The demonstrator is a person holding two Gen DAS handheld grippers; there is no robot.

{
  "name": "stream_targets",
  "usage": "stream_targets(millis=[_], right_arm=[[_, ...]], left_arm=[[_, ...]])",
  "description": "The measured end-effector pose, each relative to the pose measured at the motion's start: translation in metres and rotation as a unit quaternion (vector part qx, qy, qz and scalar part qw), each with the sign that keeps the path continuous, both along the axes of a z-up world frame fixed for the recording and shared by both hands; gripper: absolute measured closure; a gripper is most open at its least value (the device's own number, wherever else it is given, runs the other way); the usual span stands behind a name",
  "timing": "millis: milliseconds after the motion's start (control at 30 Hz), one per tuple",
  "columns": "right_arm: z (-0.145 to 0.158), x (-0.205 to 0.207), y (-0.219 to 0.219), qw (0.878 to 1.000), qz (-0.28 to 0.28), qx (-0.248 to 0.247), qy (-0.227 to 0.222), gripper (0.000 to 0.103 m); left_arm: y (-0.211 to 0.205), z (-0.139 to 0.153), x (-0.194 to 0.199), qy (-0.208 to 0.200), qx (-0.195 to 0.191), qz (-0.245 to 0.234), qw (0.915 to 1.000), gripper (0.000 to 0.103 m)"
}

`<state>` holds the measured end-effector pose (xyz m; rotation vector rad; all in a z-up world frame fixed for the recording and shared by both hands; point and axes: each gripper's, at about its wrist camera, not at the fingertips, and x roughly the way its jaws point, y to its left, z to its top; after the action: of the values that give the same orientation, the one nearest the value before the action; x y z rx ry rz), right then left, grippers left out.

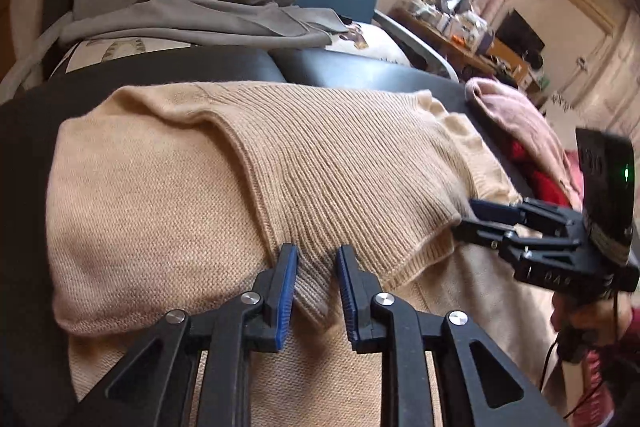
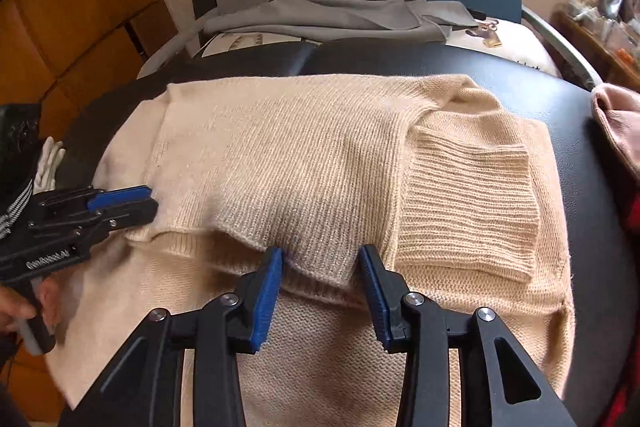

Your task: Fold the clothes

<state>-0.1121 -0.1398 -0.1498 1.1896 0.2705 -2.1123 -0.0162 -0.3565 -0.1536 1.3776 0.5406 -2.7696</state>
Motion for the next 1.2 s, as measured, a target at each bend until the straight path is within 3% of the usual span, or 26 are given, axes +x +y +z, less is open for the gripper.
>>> stream_targets(millis=[133, 267, 400, 567, 767, 900, 1200], right_arm=[[0.009, 0.002, 0.009, 0.999, -0.014, -0.036, -0.022, 0.050], [0.034, 0.016, 0.050, 0.993, -0.025, -0.106, -0.038, 0.035], [0.039, 0.037, 0.117, 0.984, -0.044, -0.153, -0.079, 0.035], [0.026, 0.061, 0.205, 0.971, -0.116, -0.177, -0.114, 0.035], [0.001, 0.085, 0.278, 0.942, -0.190, -0.232, -0.151, 0.035], [-0.014, 0.093, 0.287, 0.927, -0.173, -0.276, -0.187, 0.035], [-0.032, 0.110, 0.275, 0.914, -0.127, -0.307, -0.233, 0.035]], left_arm=[[-0.004, 0.020, 0.014, 0.009, 0.015, 0.032, 0.9993, 0.081], [-0.018, 0.042, 0.060, 0.046, 0.061, 0.038, 0.9963, 0.081], [-0.034, 0.044, 0.117, 0.054, 0.086, 0.061, 0.9930, 0.081], [-0.048, 0.034, 0.183, 0.050, 0.107, 0.106, 0.9874, 0.081], [-0.051, 0.018, 0.242, 0.039, 0.121, 0.153, 0.9801, 0.081], [-0.042, 0.007, 0.261, 0.021, 0.122, 0.153, 0.9805, 0.081], [-0.019, -0.015, 0.291, -0.008, 0.137, 0.125, 0.9826, 0.077]])
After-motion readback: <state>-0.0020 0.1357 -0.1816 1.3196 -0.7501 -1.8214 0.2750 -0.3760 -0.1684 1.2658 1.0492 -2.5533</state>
